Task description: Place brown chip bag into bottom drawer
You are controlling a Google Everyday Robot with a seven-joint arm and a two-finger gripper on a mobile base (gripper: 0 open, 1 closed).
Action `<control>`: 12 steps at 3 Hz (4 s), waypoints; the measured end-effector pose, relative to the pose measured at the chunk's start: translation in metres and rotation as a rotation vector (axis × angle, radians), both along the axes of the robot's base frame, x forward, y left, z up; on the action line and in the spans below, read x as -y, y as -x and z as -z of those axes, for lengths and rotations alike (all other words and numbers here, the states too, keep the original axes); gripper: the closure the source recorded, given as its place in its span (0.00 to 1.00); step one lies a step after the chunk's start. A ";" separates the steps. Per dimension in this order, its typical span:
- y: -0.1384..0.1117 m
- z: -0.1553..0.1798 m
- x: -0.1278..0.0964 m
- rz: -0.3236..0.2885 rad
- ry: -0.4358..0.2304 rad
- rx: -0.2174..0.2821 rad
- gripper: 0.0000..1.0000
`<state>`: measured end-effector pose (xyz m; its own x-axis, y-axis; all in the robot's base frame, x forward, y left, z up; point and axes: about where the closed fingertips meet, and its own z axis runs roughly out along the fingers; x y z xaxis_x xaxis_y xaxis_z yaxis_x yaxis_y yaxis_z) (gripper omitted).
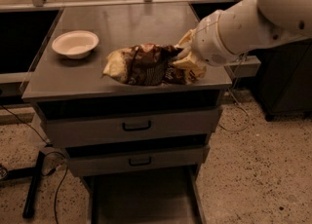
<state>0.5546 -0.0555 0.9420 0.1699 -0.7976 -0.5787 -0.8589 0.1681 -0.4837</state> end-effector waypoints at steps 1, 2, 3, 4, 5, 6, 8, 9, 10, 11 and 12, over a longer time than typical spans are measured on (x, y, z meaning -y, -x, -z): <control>0.044 0.006 0.026 0.048 0.038 0.007 1.00; 0.077 0.029 0.042 0.077 0.062 -0.011 1.00; 0.109 0.063 0.054 0.099 0.064 -0.061 1.00; 0.142 0.132 0.066 0.137 0.084 -0.167 1.00; 0.142 0.132 0.066 0.137 0.084 -0.168 1.00; 0.140 0.160 0.063 0.129 0.076 -0.197 1.00; 0.132 0.279 0.071 0.205 0.067 -0.238 1.00; 0.116 0.332 0.074 0.223 0.054 -0.206 1.00; 0.099 0.379 0.073 0.231 0.037 -0.215 1.00; 0.090 0.393 0.062 0.221 0.000 -0.209 1.00; 0.090 0.393 0.062 0.221 0.000 -0.209 1.00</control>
Offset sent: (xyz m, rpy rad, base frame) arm -0.1164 -0.0644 -0.0645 -0.0894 0.0455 -0.1167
